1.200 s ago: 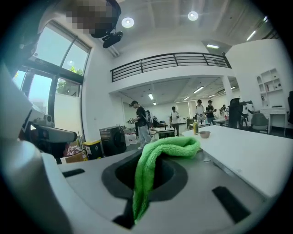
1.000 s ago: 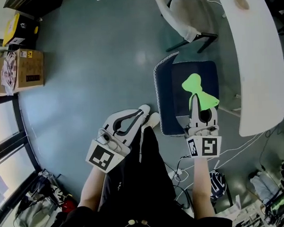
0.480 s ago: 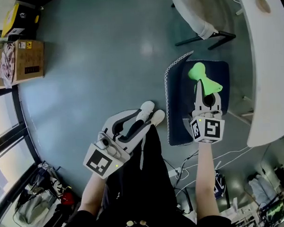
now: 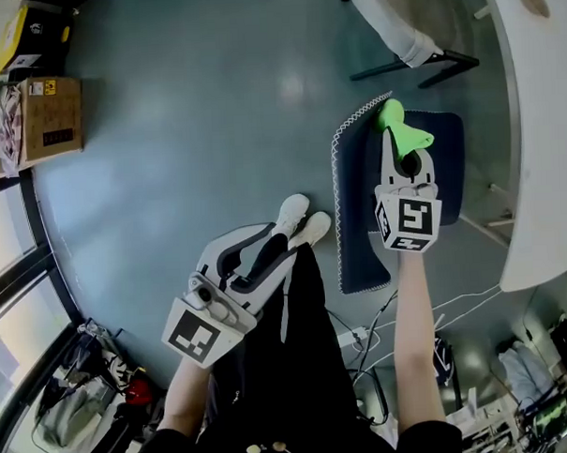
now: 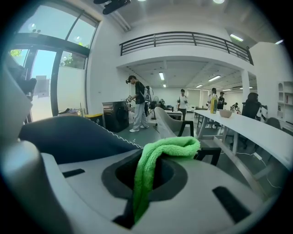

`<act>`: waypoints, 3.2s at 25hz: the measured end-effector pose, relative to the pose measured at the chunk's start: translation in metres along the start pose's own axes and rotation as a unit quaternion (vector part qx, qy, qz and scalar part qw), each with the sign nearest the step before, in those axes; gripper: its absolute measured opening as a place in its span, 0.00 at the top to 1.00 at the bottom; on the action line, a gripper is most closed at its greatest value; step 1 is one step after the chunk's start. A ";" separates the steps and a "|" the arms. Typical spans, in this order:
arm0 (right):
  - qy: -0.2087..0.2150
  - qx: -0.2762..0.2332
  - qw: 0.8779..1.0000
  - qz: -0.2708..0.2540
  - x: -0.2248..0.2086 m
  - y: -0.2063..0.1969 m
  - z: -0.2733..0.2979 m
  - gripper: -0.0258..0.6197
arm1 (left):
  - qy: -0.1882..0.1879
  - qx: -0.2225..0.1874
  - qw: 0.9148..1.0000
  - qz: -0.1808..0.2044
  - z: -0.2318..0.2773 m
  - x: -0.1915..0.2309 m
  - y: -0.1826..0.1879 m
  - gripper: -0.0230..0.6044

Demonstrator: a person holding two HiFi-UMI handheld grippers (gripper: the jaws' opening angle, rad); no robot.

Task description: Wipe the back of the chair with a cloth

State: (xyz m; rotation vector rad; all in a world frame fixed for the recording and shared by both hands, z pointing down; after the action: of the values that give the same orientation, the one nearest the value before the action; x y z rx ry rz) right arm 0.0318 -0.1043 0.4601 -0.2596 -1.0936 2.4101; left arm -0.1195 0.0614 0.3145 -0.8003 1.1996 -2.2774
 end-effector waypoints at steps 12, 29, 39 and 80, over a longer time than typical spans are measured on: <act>0.068 0.017 0.998 -0.005 0.038 0.003 0.013 0.93 | 0.003 0.008 1.000 0.008 0.000 0.002 -0.001 0.75; 0.163 -0.074 0.984 0.005 0.090 0.035 -0.070 0.93 | -0.013 0.017 1.000 0.013 0.007 -0.005 -0.003 0.75; 0.203 -0.077 0.976 0.014 0.115 0.014 -0.117 0.93 | -0.033 0.023 0.999 0.028 0.018 -0.019 0.004 0.75; 0.230 0.095 0.965 0.085 0.120 -0.167 -0.216 0.93 | -0.080 0.044 0.994 0.064 0.036 -0.074 -0.003 0.75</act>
State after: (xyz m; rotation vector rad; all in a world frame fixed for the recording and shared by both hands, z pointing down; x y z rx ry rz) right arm 0.0625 0.1920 0.4447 -0.8281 -0.6468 2.4021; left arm -0.0415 0.0870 0.3123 -0.8321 1.0401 -2.1043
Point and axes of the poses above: the fingertips, and each gripper's own axes: z forward along the fingers, x to its left, y out of its top, the point moved 1 cm from there along -z, backward along the fingers, and after that the axes turned 15 degrees about x, right-handed, at the moved point
